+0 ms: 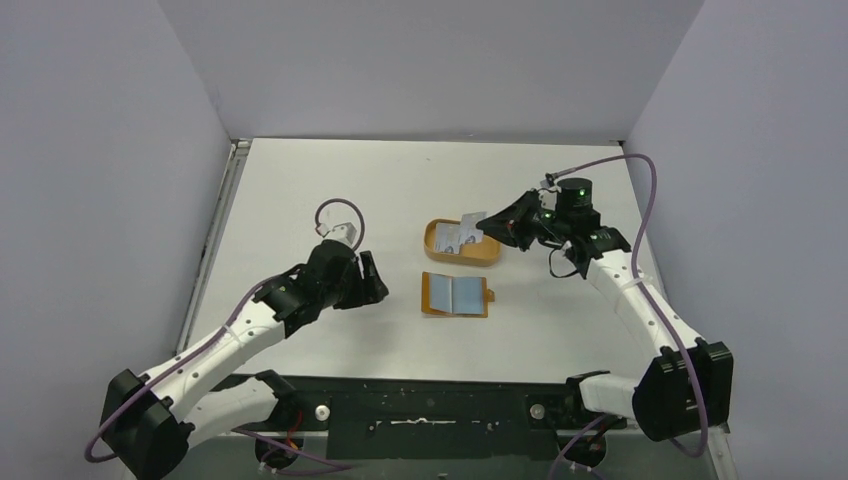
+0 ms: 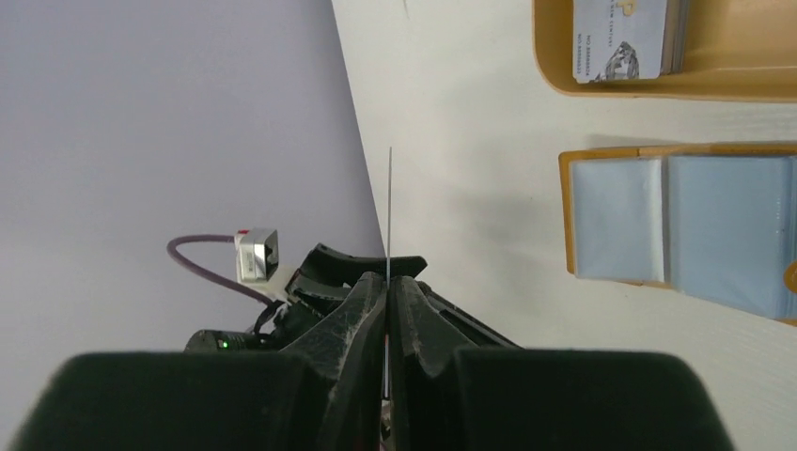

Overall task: Put the credit cards into the card holder
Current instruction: Pick up the credit card from the storage box.

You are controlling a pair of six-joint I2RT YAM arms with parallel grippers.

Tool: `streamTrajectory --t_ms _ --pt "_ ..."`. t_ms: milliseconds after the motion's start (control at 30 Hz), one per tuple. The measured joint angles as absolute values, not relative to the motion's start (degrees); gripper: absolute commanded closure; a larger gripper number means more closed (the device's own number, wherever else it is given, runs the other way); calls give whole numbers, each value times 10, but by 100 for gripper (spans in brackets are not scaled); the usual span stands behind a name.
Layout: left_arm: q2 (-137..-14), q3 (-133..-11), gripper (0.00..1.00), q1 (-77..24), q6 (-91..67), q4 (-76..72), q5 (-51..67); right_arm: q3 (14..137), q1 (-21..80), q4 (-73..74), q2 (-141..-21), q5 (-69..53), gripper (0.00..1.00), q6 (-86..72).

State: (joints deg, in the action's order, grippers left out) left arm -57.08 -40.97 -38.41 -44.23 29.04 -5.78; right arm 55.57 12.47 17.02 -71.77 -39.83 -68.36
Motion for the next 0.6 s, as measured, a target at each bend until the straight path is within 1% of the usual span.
streamTrajectory --t_ms 133,233,300,367,467,600 --pt "-623 -430 32 -405 -432 266 -29 563 126 218 -698 -388 100 -624" --pt "-659 -451 32 -433 -427 255 -18 571 145 272 -676 -323 100 -531" --pt "-678 -463 32 -449 -426 244 -13 565 177 294 -654 -270 100 -473" --pt "-695 -472 35 -458 -426 232 -6 542 215 291 -629 -229 100 -431" --pt "-729 -488 40 -460 -428 211 11 474 261 269 -603 -191 100 -393" --pt "-783 -521 49 -460 -429 193 26 389 276 228 -623 -168 100 -392"
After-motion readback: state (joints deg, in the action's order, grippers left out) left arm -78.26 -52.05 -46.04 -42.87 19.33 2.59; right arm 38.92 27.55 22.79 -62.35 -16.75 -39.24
